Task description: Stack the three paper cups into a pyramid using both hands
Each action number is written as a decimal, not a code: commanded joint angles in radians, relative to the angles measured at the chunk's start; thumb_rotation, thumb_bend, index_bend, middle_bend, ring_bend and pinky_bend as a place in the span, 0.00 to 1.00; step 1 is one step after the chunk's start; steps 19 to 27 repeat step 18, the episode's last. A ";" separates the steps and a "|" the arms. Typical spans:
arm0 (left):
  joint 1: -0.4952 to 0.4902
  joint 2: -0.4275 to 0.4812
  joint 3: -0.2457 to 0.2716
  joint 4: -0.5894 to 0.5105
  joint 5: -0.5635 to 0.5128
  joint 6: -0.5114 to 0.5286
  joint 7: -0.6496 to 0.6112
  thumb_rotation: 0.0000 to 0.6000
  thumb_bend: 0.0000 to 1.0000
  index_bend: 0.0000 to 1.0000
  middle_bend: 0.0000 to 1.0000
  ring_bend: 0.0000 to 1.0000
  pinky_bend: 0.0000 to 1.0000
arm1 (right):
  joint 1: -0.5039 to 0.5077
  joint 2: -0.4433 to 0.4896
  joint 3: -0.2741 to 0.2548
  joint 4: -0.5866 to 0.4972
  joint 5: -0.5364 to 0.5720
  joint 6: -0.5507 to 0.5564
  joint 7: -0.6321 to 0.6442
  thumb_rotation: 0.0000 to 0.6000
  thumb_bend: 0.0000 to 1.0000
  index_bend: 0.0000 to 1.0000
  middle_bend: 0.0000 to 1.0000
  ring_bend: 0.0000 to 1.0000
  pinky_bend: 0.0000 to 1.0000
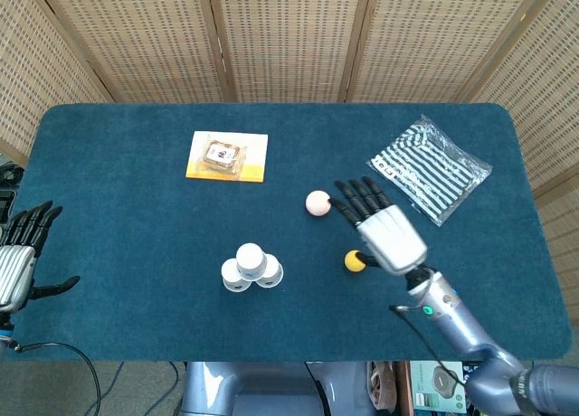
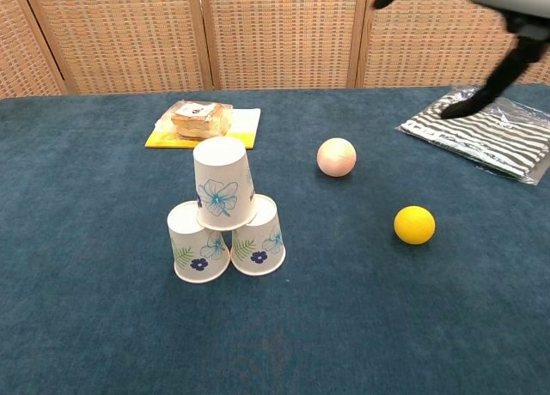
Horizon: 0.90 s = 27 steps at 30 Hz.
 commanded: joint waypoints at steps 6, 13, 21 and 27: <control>0.075 -0.059 0.033 0.045 0.015 0.087 0.044 1.00 0.12 0.00 0.00 0.00 0.00 | -0.348 -0.010 -0.109 0.272 -0.075 0.298 0.197 1.00 0.00 0.00 0.00 0.00 0.00; 0.094 -0.071 0.044 0.066 0.035 0.106 0.081 1.00 0.12 0.00 0.00 0.00 0.00 | -0.457 -0.052 -0.109 0.293 -0.119 0.375 0.182 1.00 0.00 0.00 0.00 0.00 0.00; 0.097 -0.084 0.045 0.079 0.054 0.116 0.093 1.00 0.12 0.00 0.00 0.00 0.00 | -0.503 -0.054 -0.103 0.269 -0.131 0.381 0.170 1.00 0.00 0.00 0.00 0.00 0.00; 0.097 -0.084 0.045 0.079 0.054 0.116 0.093 1.00 0.12 0.00 0.00 0.00 0.00 | -0.503 -0.054 -0.103 0.269 -0.131 0.381 0.170 1.00 0.00 0.00 0.00 0.00 0.00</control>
